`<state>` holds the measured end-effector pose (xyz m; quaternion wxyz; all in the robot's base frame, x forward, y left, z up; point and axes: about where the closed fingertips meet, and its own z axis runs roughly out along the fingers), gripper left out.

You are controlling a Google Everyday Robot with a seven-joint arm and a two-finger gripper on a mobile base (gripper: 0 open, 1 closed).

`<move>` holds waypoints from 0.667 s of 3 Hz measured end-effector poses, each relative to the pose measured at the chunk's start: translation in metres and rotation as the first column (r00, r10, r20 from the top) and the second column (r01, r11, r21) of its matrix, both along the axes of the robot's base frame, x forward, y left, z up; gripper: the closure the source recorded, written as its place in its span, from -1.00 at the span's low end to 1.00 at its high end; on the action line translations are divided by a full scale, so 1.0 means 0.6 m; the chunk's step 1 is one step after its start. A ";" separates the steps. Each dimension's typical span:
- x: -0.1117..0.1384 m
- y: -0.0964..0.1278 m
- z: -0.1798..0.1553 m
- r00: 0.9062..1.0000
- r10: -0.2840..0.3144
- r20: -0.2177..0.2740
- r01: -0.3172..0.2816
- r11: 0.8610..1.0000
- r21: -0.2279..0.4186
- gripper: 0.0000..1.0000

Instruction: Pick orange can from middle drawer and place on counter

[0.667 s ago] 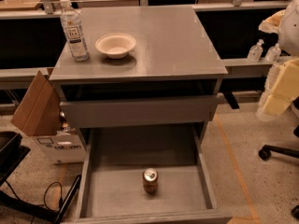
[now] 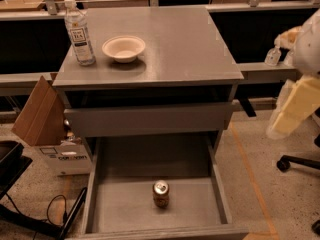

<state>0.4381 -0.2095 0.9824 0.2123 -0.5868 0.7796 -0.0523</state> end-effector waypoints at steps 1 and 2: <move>0.002 -0.009 -0.105 0.999 -0.049 -0.021 0.051 0.993 0.102 -1.00; 0.013 -0.005 -0.231 0.999 -0.048 0.009 0.043 0.956 0.290 -1.00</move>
Offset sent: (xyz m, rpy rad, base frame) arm 0.0259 -0.0011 -0.1792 0.4366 -0.1536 0.0606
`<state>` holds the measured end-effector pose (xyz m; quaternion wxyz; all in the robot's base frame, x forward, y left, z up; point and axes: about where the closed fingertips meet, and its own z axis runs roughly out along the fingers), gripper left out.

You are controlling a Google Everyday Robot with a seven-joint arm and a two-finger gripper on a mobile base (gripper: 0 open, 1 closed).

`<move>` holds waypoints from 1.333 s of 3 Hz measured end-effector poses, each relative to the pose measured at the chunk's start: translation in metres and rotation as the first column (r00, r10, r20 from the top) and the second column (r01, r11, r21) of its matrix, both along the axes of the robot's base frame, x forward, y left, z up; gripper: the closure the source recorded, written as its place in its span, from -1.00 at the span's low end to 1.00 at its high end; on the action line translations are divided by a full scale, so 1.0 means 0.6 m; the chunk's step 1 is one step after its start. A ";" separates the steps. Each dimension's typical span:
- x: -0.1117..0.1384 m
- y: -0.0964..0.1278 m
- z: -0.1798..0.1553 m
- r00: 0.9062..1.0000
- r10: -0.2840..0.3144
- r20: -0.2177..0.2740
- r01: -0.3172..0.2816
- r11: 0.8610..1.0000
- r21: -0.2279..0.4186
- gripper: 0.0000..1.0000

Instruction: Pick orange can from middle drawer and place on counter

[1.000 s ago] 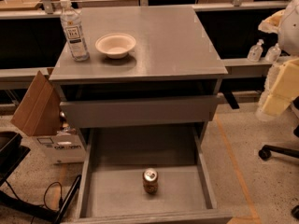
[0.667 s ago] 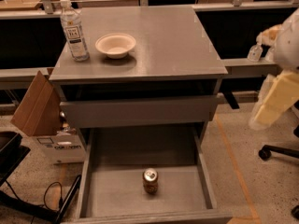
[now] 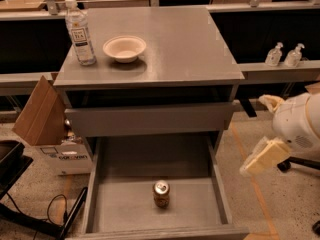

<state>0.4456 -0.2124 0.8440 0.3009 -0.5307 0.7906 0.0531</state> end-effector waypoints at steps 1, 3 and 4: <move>0.028 0.016 -0.054 0.997 0.001 0.083 -0.015 0.985 0.171 -1.00; 0.044 0.079 -0.118 0.968 0.174 0.182 -0.219 0.939 0.266 -1.00; 0.044 0.078 -0.116 0.968 0.173 0.182 -0.217 0.940 0.263 -1.00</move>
Offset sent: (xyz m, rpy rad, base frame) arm 0.0261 0.0753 -0.1018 0.4114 -0.2136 0.3788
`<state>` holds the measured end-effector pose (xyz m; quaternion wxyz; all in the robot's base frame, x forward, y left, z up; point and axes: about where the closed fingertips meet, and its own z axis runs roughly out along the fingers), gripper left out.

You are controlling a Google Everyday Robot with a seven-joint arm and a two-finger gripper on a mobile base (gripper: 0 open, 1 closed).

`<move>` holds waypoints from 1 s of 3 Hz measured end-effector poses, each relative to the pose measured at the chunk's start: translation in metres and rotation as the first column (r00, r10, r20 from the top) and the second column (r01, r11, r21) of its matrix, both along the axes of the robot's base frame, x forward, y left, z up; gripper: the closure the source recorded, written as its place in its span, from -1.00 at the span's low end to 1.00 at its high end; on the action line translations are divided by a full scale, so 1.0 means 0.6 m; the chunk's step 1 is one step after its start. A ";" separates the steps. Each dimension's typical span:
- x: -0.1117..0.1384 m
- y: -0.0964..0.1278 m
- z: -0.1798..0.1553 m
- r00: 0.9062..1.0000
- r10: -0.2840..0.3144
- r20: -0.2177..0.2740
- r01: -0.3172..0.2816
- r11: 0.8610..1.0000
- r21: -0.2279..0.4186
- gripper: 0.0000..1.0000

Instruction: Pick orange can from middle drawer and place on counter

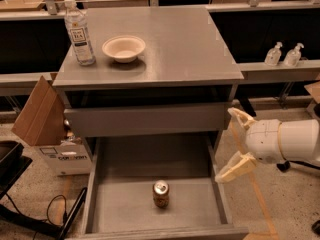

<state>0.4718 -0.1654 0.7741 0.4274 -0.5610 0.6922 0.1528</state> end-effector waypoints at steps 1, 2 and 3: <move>0.005 0.065 -0.080 0.998 0.054 -0.021 -0.051 0.992 0.118 -1.00; 0.001 0.159 -0.186 0.992 0.123 -0.033 -0.111 0.962 0.249 -1.00; 0.000 0.260 -0.281 0.981 0.193 -0.032 -0.172 0.928 0.331 -1.00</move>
Offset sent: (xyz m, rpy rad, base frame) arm -0.0006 0.1582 -0.1921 0.4153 0.0807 0.1918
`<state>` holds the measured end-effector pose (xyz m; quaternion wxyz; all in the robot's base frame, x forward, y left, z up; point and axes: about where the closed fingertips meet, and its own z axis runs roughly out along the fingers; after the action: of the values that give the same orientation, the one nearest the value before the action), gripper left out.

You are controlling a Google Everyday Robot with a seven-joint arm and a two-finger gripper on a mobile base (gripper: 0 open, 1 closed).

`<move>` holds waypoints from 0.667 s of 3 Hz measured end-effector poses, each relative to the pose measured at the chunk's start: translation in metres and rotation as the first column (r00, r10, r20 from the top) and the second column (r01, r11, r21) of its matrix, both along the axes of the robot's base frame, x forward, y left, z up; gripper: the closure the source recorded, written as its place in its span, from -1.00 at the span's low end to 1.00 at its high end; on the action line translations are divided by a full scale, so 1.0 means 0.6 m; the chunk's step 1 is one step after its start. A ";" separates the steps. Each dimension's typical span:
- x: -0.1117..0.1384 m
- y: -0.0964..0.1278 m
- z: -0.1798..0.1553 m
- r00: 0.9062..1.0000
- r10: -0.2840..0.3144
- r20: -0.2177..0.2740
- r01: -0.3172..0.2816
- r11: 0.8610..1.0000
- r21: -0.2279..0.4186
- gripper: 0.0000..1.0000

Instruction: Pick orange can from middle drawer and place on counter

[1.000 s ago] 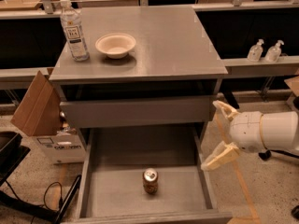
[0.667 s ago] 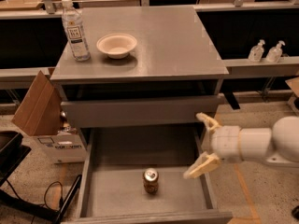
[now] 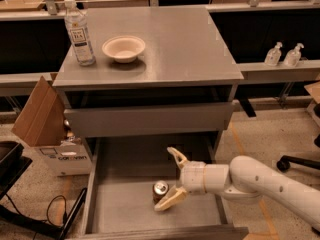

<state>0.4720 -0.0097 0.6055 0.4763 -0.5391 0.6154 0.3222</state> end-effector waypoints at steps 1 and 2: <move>0.006 0.084 -0.098 0.998 0.053 -0.013 -0.054 0.998 -0.023 -1.00; 0.018 0.091 -0.143 0.998 0.061 -0.015 -0.062 0.996 -0.067 -1.00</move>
Offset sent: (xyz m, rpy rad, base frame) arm 0.0211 0.0551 -0.1172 -0.1193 0.0125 0.0622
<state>0.4830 0.0448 0.5195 0.4437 -0.5712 0.6122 0.3194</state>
